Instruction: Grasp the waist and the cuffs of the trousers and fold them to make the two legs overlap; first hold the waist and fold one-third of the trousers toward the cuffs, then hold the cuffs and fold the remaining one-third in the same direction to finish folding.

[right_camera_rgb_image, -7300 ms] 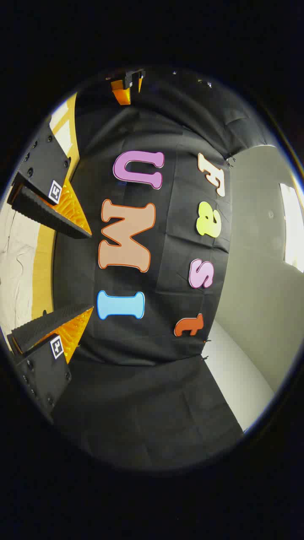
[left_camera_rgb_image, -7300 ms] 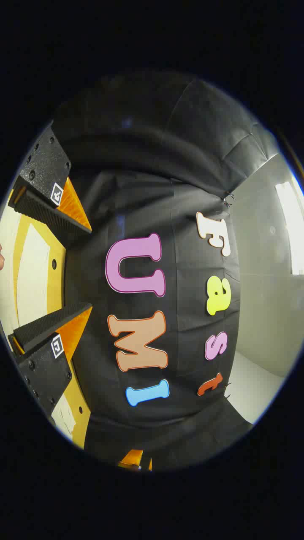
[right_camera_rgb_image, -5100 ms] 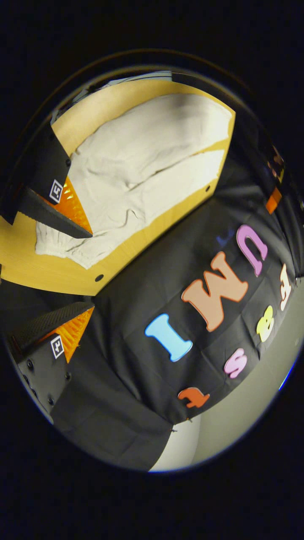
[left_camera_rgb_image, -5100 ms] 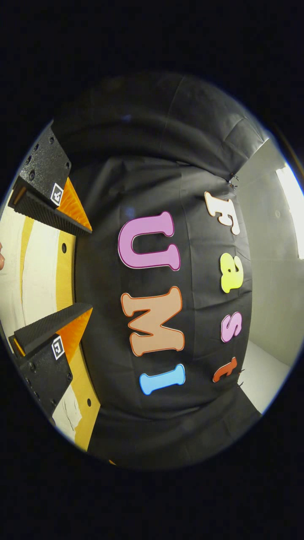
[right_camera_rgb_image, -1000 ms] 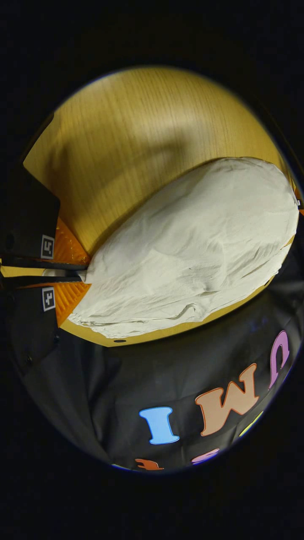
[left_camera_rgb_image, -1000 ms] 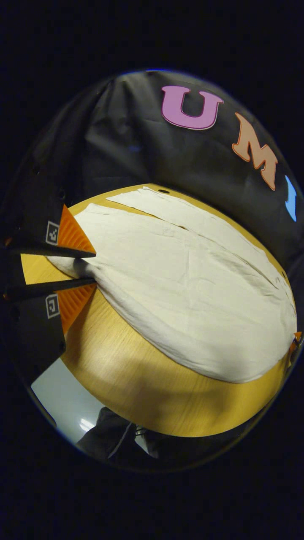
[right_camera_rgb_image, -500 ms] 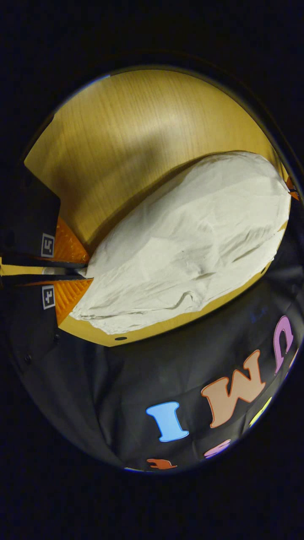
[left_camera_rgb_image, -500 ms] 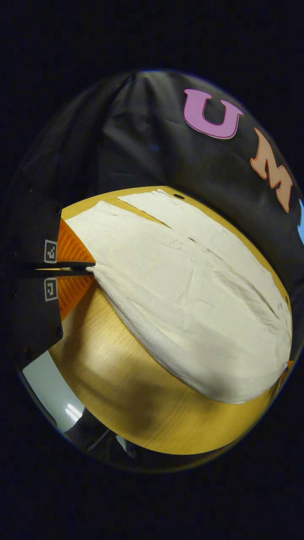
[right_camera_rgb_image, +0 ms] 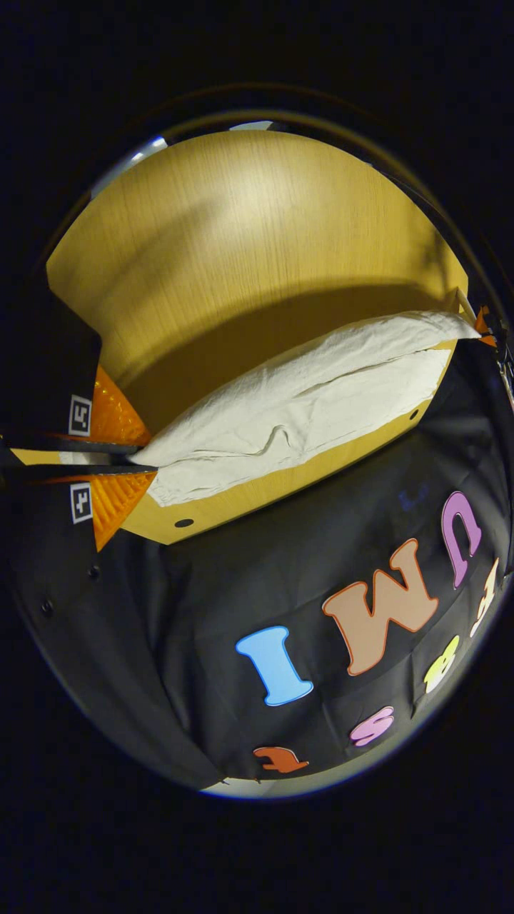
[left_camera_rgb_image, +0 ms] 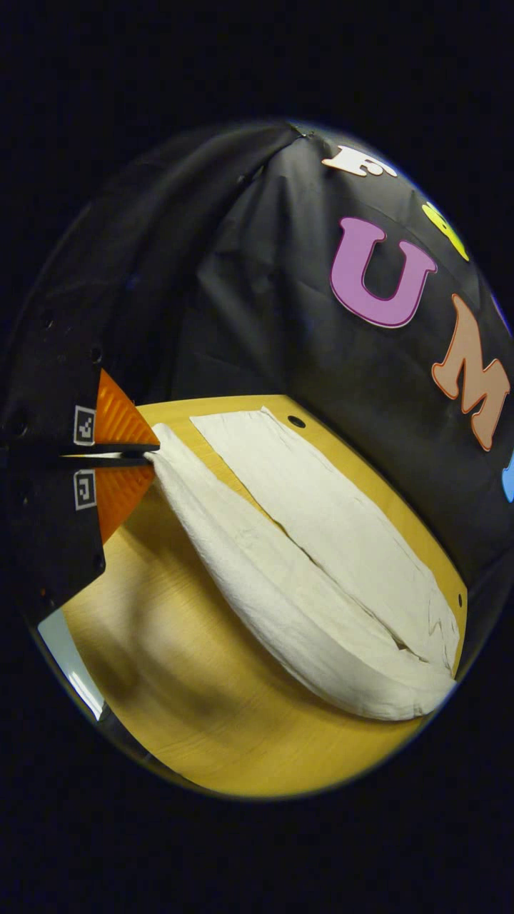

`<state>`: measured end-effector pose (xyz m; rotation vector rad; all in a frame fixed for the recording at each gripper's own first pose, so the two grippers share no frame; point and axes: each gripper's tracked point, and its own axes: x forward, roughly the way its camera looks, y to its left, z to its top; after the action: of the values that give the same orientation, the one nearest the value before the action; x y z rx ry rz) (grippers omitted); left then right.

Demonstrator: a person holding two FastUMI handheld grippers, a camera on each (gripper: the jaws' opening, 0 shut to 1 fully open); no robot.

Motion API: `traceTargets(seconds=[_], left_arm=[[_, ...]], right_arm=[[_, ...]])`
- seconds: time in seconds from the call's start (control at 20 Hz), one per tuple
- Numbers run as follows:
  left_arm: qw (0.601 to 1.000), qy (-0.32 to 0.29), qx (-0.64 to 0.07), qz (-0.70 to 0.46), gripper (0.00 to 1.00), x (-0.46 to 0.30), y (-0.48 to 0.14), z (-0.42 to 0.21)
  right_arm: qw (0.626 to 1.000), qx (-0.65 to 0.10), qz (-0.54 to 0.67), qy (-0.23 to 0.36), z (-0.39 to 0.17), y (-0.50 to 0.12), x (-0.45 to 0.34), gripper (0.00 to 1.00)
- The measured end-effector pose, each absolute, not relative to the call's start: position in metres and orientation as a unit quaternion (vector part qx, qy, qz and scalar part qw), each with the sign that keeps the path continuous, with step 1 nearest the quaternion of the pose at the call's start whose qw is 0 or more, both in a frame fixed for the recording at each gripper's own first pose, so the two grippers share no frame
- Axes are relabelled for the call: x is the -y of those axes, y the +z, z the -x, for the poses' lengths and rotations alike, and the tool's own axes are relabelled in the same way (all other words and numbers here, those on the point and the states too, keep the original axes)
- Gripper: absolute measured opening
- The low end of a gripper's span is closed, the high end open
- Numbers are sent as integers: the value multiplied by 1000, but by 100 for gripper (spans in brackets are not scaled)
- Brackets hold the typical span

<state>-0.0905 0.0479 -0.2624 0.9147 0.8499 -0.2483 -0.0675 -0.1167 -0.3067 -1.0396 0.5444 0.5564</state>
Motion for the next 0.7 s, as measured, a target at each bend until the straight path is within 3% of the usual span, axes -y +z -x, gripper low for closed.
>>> traceTargets(seconds=[0.35,0.7], left_arm=[[824,-100,-369,-417,0,-45,-246,32],[850,-105,-321,-403,0,-47,-230,-70]], right_arm=[[819,-229,479,219,25,-274,111,10],[822,-215,494,185,-32,-262,86,10]])
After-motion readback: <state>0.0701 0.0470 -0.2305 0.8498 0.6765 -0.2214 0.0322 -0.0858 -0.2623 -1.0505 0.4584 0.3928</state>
